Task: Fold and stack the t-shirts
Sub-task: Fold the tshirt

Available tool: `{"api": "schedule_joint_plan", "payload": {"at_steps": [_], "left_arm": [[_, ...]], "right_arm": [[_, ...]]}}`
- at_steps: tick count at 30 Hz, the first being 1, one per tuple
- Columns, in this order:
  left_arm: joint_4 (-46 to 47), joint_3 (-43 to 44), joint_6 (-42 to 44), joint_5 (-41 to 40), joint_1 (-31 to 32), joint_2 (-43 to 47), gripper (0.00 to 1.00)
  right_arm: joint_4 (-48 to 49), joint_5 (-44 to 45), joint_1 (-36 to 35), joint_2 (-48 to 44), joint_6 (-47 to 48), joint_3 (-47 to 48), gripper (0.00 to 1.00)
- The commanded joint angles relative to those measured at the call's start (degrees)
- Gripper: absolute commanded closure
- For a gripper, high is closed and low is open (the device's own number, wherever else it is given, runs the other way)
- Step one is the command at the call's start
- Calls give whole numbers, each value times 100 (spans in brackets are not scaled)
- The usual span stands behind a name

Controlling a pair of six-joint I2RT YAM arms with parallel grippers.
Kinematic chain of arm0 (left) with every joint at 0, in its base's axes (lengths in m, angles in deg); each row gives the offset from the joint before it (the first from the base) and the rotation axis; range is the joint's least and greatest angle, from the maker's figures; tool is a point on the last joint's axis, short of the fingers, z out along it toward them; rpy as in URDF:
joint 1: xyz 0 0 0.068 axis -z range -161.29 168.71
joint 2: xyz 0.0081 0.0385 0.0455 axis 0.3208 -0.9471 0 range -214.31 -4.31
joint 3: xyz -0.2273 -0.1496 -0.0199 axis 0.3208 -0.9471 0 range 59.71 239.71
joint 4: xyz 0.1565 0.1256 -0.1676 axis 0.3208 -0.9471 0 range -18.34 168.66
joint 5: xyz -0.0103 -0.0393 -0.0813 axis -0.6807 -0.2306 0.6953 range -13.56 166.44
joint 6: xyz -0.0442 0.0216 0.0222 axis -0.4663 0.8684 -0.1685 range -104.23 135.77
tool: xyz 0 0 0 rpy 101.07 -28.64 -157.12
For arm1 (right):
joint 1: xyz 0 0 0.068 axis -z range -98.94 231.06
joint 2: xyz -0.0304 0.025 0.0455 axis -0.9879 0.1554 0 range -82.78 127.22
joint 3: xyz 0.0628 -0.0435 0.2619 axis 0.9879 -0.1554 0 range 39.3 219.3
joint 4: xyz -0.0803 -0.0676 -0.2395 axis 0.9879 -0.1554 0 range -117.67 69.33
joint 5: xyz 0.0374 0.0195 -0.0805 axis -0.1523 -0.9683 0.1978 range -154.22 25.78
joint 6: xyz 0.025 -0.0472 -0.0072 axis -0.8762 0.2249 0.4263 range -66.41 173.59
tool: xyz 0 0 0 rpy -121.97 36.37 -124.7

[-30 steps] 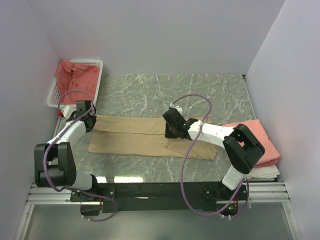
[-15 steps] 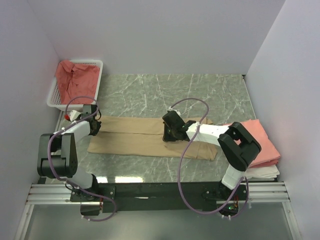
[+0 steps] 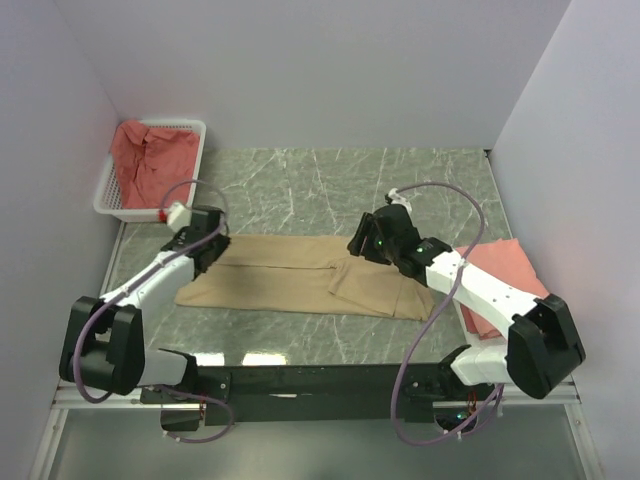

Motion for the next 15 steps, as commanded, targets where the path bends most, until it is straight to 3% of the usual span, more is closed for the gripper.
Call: {"api": "schedule_joint_plan", "payload": {"at_steps": [1, 9, 15], "left_arm": [[66, -170, 167, 56, 873, 128, 70], [795, -620, 1028, 1305, 1772, -197, 67], [726, -717, 1055, 1096, 2396, -522, 69]], "right_arm": [[-430, 249, 91, -292, -149, -373, 36], [-738, 495, 258, -627, -562, -989, 32], [-404, 373, 284, -320, -739, -1245, 32]]}}
